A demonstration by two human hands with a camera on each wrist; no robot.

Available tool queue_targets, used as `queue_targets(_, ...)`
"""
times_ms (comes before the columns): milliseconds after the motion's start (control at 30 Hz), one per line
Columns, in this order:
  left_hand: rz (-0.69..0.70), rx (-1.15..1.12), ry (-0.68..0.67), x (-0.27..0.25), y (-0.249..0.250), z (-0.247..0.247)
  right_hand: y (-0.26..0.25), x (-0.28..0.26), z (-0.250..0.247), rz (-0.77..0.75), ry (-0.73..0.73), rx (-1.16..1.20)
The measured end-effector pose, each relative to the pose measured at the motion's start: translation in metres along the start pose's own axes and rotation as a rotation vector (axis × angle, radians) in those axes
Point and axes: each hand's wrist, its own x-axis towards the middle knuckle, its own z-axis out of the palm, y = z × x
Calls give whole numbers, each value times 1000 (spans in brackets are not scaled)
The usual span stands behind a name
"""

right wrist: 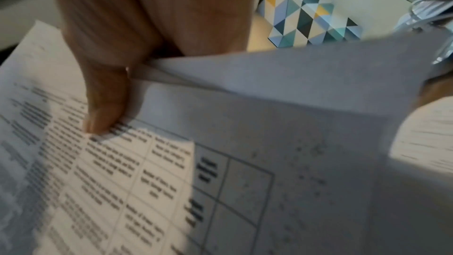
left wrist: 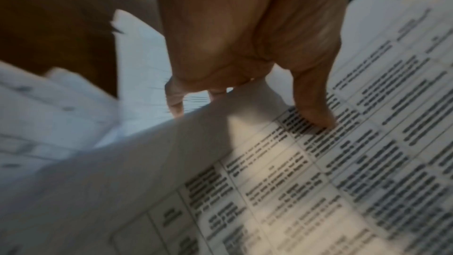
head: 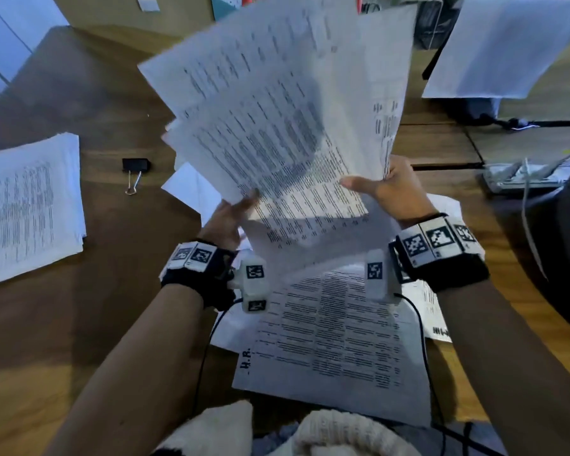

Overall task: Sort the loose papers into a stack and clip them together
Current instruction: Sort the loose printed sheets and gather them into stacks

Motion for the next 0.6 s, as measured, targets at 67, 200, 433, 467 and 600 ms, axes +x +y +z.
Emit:
queue_targets(67,193,-88,-53,-11,29,7,-14,-3,-4,-71,46,95)
queue_targets(200,491,-93,-98,-27,69,12,-30,-5,-5,-227,183,178)
queue_targets(433,531,45,-81,-42,58,-1,-1,-9,21,-148,290,345)
queue_targets(467,505,103,-93,-43,54,0,6,-8,29,-119,281,361)
queue_targets(600,388,354,-61,-44,40,8,20,-3,52,9,361,289)
